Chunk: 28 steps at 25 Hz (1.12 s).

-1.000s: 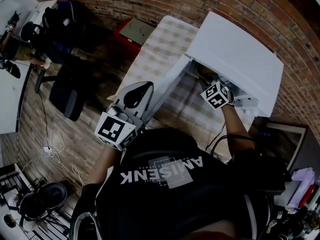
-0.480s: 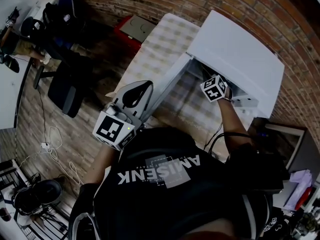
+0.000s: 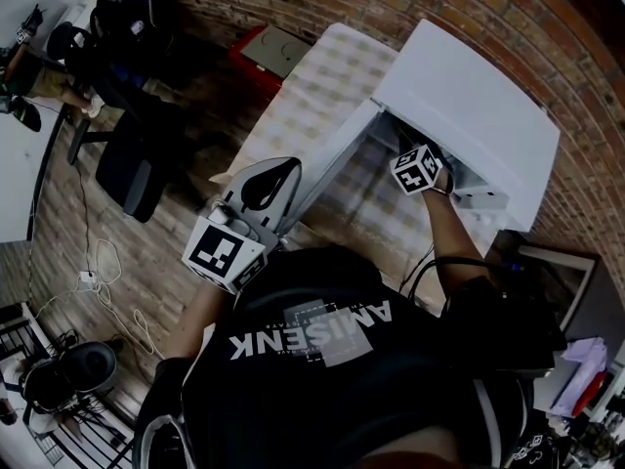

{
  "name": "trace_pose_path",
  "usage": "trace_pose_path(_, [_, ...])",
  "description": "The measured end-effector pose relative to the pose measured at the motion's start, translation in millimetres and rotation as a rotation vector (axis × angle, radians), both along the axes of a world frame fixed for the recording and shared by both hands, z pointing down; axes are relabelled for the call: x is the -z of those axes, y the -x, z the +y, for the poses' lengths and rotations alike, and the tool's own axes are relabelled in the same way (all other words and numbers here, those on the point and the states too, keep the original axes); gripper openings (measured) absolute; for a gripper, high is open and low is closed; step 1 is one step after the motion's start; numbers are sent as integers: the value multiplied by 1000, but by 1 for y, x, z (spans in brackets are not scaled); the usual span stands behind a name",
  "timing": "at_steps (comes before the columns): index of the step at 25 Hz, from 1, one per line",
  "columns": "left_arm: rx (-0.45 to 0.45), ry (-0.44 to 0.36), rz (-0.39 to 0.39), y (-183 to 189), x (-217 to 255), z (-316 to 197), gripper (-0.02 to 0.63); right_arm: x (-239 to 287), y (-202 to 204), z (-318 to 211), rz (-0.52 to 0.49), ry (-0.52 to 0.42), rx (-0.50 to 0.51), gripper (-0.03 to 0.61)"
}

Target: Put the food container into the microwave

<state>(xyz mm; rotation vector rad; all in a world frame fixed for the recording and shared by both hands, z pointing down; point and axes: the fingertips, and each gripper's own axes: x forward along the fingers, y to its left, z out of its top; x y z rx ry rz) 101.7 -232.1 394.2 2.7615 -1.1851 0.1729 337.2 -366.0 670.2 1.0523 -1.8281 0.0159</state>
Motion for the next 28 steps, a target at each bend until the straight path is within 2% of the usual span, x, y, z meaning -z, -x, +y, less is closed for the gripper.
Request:
trace_pose_path(11, [-2,-19,9,9,5,15,12,-3,-1,-1,44,-9,-37,49])
trace_pose_path(14, [-13,-30,18,8,8,18,12,2,-1,2,36,-14,-52,138])
trace_pose_path(16, [-14,-29,26,9,10,21,12,5,-4,8,35,-18,-69,164])
trace_pose_path(22, [-43,-38,46,23,18,23,12,30,3,25,8,-69,-117,176])
trace_pose_path(28, [-100,-58,71,39,27,27,12,63,18,50,-68,-97,-182,176])
